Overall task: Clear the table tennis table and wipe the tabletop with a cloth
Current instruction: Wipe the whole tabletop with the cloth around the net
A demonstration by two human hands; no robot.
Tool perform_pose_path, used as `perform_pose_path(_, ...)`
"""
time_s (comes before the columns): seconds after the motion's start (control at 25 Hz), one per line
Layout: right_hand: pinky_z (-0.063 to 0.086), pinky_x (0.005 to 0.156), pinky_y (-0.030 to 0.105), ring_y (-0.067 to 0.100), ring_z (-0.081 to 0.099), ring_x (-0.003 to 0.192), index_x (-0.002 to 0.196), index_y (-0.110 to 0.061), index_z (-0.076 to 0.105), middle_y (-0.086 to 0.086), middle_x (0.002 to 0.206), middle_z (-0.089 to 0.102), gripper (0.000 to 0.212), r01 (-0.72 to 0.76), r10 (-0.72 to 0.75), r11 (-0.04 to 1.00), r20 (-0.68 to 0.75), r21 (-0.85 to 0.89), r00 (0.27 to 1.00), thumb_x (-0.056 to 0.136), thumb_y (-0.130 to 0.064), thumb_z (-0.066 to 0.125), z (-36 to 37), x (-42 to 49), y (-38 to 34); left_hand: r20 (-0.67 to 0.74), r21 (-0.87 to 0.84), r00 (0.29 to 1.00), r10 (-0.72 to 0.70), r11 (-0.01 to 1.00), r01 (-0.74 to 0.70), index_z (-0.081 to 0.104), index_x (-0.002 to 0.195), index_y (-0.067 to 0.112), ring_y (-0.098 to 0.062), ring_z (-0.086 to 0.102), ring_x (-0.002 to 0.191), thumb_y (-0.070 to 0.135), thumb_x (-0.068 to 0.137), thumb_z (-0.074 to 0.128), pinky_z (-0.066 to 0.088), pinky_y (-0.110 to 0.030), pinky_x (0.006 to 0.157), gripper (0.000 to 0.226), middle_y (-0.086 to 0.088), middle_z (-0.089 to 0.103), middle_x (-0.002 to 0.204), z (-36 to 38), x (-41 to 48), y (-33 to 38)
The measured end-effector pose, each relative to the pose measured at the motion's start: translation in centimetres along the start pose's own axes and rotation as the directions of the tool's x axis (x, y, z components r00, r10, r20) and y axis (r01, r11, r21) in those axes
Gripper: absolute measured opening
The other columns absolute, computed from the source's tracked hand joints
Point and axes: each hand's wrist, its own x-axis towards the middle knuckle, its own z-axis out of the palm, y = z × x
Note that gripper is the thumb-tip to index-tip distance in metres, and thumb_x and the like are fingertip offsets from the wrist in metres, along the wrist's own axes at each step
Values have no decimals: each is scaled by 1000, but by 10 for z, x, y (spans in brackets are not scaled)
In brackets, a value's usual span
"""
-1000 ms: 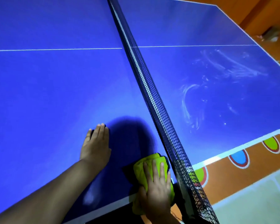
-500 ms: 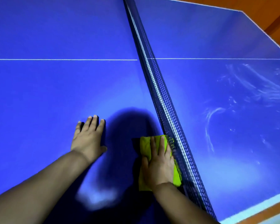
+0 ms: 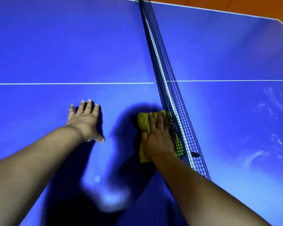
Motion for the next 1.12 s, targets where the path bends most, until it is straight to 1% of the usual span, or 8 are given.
perform_pose_path(0.16,-7,117,37,34,-3,147,154,-15,5,16,161,0,65,36,-35,997,15,-69,999,99,-37,32,-13,74,-15,68,57,997,24,998,-28,-13,147,9,-30,-9,144,66,60,71,1,-46,116,134,-12,-14,156,-6,29,-3)
perform_pose_path(0.32,15,116,46,33,3,147,152,-29,17,9,161,7,68,-24,23,1000,-68,-11,997,92,-45,44,-7,143,-24,74,5,997,26,1000,-27,-19,146,11,-30,-16,143,64,60,71,0,-47,116,135,-10,-21,154,3,37,-6)
perform_pose_path(0.48,25,110,52,29,-2,148,151,-41,11,0,162,1,64,-51,53,997,24,-64,998,94,-50,39,-12,167,-29,-13,-73,999,49,996,-50,-12,147,12,-31,-14,143,63,56,74,4,-45,117,136,-10,-16,155,7,39,-11)
perform_pose_path(0.56,25,109,54,27,-5,148,151,-44,6,-3,162,-2,63,-93,98,989,40,-113,994,96,-50,36,-13,165,-36,-77,-98,994,80,991,-88,-8,148,10,-33,-9,143,65,53,75,8,-45,116,137,-11,-12,156,11,38,-12)
perform_pose_path(0.68,16,112,55,27,-6,148,151,-44,5,-3,162,-3,63,-191,194,970,2,-151,981,94,-47,33,-6,156,-63,-164,-167,976,145,971,-172,-5,149,12,-31,-5,144,68,55,72,6,-42,116,134,-10,-10,157,16,38,-26)
perform_pose_path(0.8,5,114,58,31,-5,148,152,-41,4,1,162,-1,64,-271,272,947,-16,-171,962,94,-48,29,4,148,-101,-224,-250,941,254,918,-308,6,150,18,-21,0,145,64,72,61,6,-38,116,107,-4,-3,158,15,37,-64)
perform_pose_path(0.96,4,113,62,36,-6,147,152,-38,4,4,162,-2,65,-284,284,946,-27,-158,959,93,-54,26,25,148,-178,-377,-226,920,106,953,-203,14,149,24,-19,-5,145,57,85,48,4,-45,116,80,1,5,158,39,27,-157)
perform_pose_path(1.12,3,113,63,38,-6,146,153,-36,4,5,162,-2,65,-183,183,970,-12,-158,983,94,-55,24,50,149,-274,-454,-342,888,-72,935,-99,26,147,22,-22,5,144,44,86,54,6,-45,114,71,2,22,154,77,9,-241)
